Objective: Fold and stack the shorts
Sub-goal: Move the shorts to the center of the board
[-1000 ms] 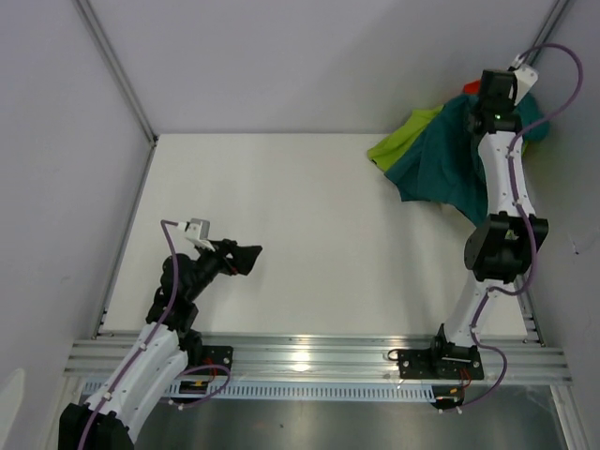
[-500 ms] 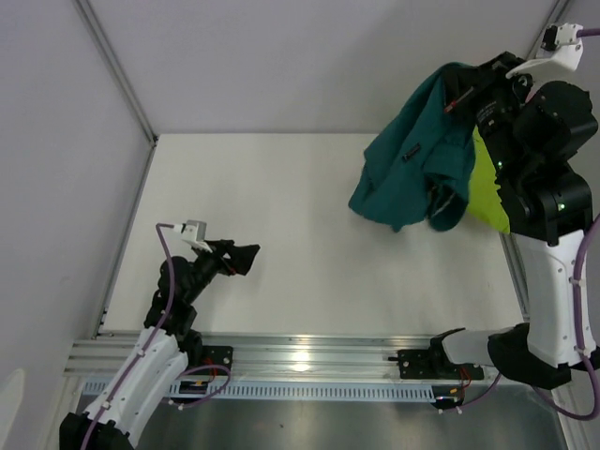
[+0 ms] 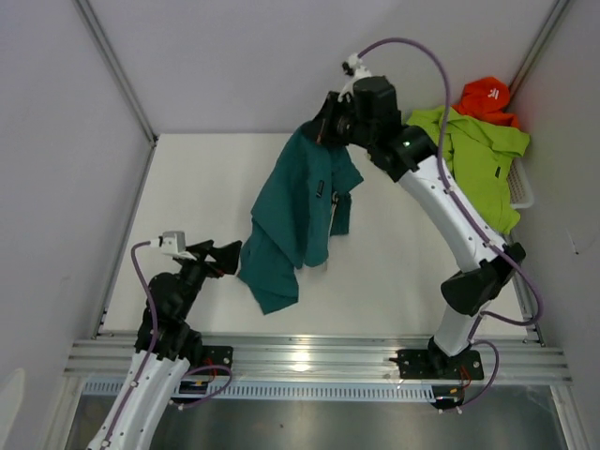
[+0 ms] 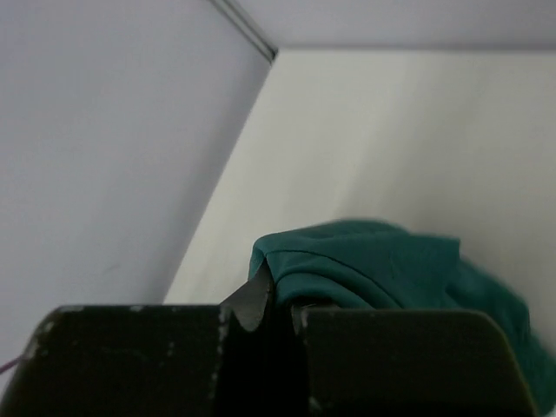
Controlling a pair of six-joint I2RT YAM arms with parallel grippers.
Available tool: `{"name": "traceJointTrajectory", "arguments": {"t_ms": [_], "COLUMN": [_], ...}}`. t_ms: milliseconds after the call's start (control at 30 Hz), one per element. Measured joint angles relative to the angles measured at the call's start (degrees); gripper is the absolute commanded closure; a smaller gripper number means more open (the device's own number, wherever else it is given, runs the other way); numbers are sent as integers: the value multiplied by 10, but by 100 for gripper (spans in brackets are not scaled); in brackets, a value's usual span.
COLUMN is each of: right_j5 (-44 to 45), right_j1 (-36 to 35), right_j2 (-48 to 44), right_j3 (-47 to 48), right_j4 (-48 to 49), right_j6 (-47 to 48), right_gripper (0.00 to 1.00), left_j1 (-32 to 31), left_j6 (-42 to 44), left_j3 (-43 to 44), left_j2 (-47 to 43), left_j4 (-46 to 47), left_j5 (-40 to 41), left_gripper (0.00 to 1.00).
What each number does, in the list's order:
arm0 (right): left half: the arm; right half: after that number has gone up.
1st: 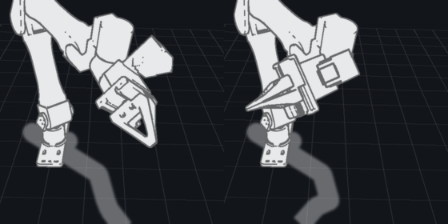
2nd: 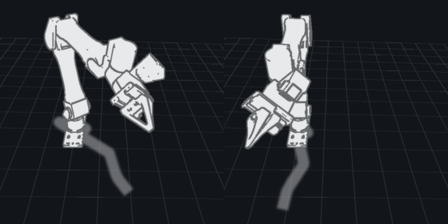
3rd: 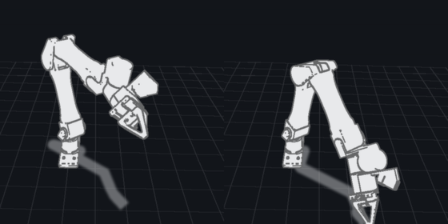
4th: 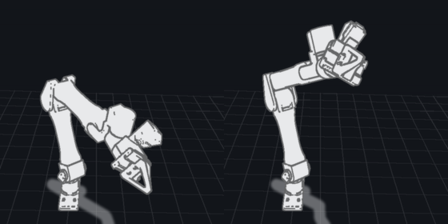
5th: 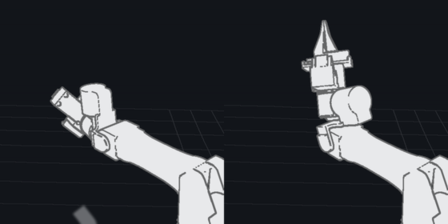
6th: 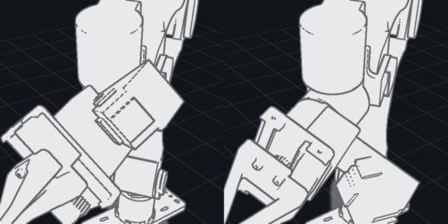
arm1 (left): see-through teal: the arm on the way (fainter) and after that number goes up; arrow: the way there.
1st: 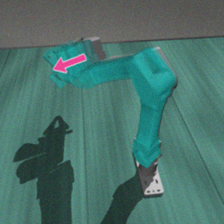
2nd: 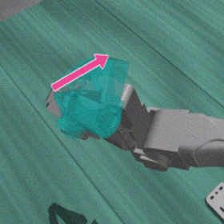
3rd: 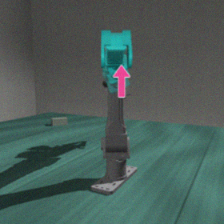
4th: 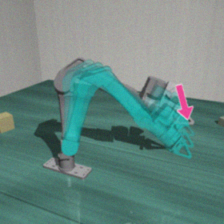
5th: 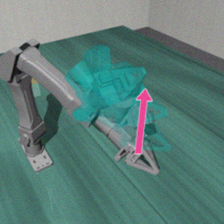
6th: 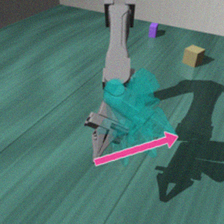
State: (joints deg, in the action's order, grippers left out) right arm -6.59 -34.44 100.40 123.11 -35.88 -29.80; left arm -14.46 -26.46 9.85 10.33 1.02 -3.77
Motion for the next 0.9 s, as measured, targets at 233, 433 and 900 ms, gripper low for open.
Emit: {"name": "traceJointTrajectory", "arguments": {"t_ms": [233, 433, 900], "right_j5": [-4, -18, -18], "right_j1": [-68, -200, -119], "right_j2": [66, 102, -189], "right_j3": [-85, -149, -513], "right_j4": [-13, -2, 96], "right_j6": [16, 54, 26], "right_gripper": [95, 62, 31], "left_j1": [0, 0, 0], "left_j6": [0, 0, 5], "left_j3": [9, 9, 12], "left_j2": [-38, -43, 15], "left_j4": [-62, -67, -34], "left_j5": [66, 75, 26], "left_gripper": [1, 1, 4]}}
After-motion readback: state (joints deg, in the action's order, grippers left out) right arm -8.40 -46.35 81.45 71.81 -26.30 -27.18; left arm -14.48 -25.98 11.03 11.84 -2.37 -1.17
